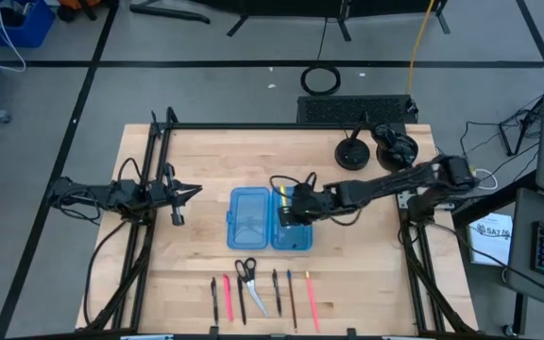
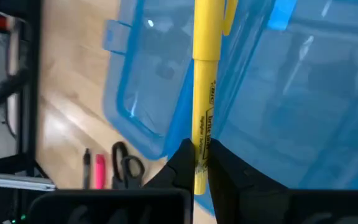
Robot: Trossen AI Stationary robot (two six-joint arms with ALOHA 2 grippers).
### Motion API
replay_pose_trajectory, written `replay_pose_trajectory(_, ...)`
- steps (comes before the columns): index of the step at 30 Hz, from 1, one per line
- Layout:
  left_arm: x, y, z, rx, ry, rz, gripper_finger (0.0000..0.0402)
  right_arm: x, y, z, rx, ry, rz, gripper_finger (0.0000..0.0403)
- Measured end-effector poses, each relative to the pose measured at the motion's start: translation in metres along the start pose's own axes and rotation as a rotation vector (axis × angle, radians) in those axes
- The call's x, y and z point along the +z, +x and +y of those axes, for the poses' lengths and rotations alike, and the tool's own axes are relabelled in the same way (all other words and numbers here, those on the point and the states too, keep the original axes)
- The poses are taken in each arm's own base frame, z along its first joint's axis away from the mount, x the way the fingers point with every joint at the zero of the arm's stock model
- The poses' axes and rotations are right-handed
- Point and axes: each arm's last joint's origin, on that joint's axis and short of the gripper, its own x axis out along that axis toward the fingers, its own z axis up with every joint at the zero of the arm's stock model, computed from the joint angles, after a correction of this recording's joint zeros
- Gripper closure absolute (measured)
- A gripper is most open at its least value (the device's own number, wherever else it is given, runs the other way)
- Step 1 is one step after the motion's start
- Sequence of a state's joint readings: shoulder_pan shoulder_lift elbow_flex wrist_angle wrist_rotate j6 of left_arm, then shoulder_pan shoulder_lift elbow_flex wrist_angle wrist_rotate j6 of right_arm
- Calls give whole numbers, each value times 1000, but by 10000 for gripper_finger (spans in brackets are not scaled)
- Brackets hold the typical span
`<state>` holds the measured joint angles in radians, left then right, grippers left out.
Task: Pick & place school supplies into a supply box
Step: Put the yellow pen into the blue supply box
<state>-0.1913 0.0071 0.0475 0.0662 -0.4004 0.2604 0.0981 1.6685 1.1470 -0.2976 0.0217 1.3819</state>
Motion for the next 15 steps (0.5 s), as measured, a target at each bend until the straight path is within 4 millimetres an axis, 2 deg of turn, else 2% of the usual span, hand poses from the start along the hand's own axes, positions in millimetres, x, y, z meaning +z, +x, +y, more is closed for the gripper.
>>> replay_pose_trajectory(6,1,0,0,1,-3,-7,371,2,31,-11,-45,73,106,388)
replay_pose_trajectory(15,2,0,0,3,-6,-16,371,7,42,-17,-73,140,111,388)
